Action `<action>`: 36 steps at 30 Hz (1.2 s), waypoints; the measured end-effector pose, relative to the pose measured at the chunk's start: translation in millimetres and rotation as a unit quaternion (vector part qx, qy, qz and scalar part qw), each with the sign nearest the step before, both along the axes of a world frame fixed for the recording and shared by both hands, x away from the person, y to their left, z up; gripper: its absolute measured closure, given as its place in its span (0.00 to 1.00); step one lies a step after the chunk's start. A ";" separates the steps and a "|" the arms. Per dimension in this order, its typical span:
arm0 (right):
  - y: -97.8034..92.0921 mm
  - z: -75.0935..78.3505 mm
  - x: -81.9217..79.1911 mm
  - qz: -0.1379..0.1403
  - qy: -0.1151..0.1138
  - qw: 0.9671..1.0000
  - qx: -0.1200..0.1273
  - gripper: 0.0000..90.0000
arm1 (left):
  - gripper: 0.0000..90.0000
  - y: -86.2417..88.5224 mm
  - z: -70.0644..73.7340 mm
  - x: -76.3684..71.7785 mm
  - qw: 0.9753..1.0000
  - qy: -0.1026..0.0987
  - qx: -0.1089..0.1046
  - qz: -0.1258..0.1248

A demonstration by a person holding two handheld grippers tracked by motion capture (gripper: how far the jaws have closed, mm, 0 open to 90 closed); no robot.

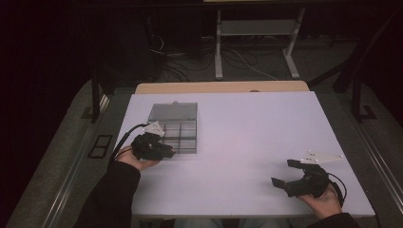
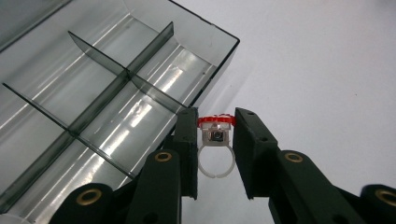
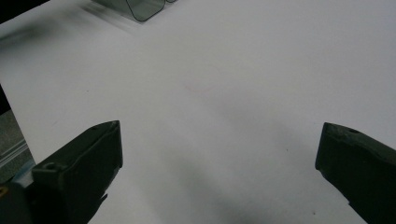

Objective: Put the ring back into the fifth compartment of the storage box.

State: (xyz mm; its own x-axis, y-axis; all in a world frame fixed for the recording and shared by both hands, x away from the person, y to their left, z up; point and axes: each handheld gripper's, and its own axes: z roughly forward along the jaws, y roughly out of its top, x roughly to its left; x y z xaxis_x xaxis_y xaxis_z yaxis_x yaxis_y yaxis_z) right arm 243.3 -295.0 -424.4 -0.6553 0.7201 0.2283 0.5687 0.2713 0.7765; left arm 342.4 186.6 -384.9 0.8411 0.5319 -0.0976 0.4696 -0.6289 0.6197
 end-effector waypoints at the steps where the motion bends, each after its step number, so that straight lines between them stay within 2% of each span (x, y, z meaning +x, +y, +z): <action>1: 0.0 0.0 -0.1 0.000 0.000 1.000 -0.001 0.00 | 0.78 0.1 1.2 0.7 1.000 -0.001 0.001 -0.001; 14: -1.0 0.7 0.0 0.000 -0.004 1.000 0.002 0.00 | 0.78 0.9 21.9 9.1 1.000 -0.013 0.000 0.000; 25: -0.8 0.7 0.0 0.000 -0.003 1.000 0.001 0.00 | 0.78 3.2 25.9 17.1 1.000 -0.013 0.006 0.008; 36: -0.7 0.4 0.1 0.000 -0.002 1.000 -0.001 0.00 | 0.78 2.8 32.3 30.7 0.999 -0.027 -0.006 0.024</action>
State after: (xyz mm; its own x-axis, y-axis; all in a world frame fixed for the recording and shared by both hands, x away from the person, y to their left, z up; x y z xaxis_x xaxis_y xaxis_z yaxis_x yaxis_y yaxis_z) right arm 243.4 -295.7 -424.1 -0.6561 0.7204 0.2251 0.5659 0.2723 0.7782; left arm 373.1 189.5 -352.6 0.8192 0.5705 -0.0585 0.4641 -0.5997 0.6519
